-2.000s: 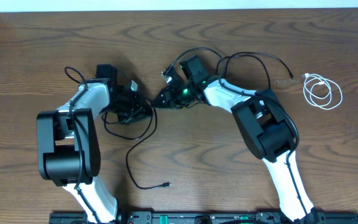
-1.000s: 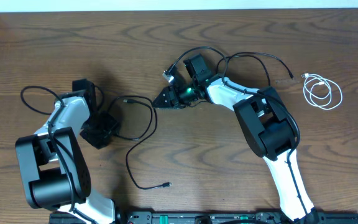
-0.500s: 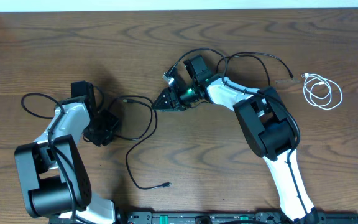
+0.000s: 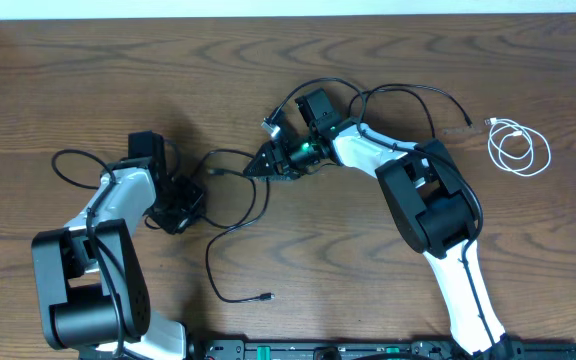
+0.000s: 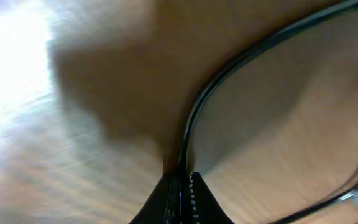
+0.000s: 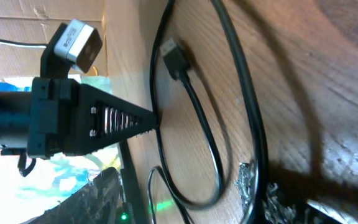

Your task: Untangle cables

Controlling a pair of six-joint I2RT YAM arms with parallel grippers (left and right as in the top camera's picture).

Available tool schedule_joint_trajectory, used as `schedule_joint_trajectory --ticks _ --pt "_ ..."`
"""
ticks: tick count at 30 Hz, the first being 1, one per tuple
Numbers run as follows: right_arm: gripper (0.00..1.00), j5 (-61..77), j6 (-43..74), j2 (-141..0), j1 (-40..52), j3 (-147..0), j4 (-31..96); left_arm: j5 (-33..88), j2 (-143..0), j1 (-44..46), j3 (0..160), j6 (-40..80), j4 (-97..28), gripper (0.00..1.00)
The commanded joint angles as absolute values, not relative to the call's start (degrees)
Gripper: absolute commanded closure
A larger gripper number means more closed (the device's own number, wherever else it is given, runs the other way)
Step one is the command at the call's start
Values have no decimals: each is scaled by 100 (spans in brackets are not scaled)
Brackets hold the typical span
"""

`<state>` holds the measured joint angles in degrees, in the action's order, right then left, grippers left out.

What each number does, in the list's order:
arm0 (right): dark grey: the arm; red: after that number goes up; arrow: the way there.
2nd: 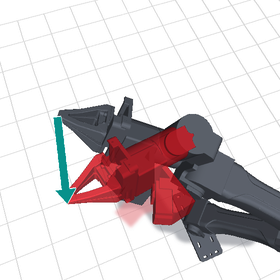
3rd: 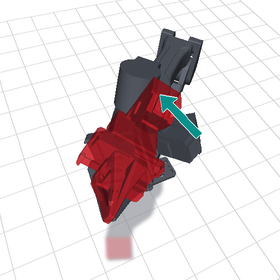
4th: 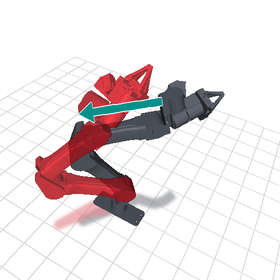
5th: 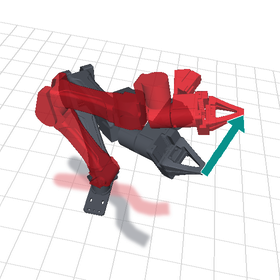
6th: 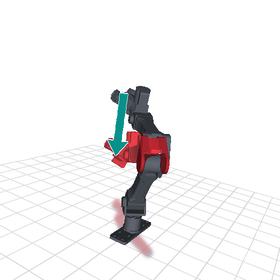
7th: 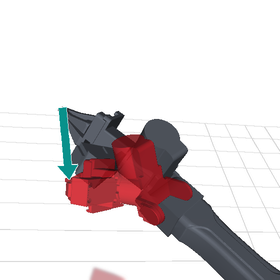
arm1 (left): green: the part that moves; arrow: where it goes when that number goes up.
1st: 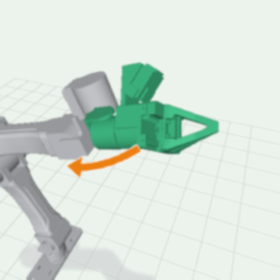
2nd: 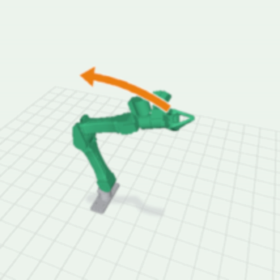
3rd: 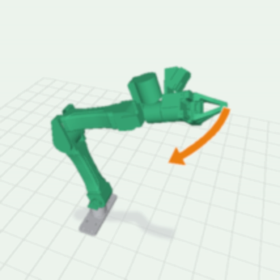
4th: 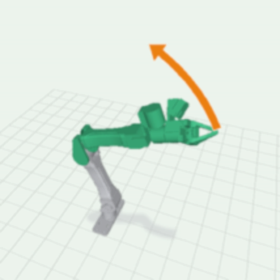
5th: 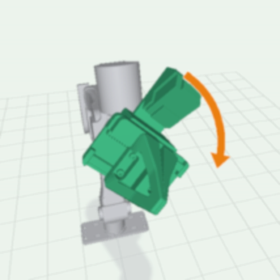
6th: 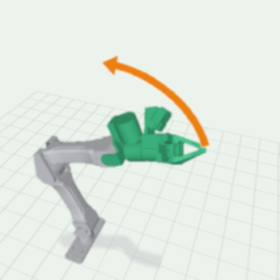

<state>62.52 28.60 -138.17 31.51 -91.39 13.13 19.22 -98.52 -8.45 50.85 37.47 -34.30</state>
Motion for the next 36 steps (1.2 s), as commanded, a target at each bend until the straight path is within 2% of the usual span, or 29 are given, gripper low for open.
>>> schedule_joint_trajectory --ticks 1,7,12,22,30,36 --pt "35 5288 2622 -14223 3179 -8903 1551 2547 -10221 -794 4781 3715 -3061 92" --pt "33 5299 2624 -14223 3140 -8903 1562 3977 -10221 -794 4781 3717 -2515 93" --pt "33 5310 2628 -14223 3138 -8903 1529 4294 -10221 -794 4781 3712 -2473 93" --pt "30 5310 2630 -14223 3138 -8903 1109 4311 -10221 -794 4779 3645 -2534 93" --pt "30 5240 2626 -14223 3138 -8903 1109 3726 -10221 -794 4779 3321 -2405 92" --pt "32 4971 2628 -14223 3159 -8903 1114 3883 -10219 -797 4934 3186 -2368 93"
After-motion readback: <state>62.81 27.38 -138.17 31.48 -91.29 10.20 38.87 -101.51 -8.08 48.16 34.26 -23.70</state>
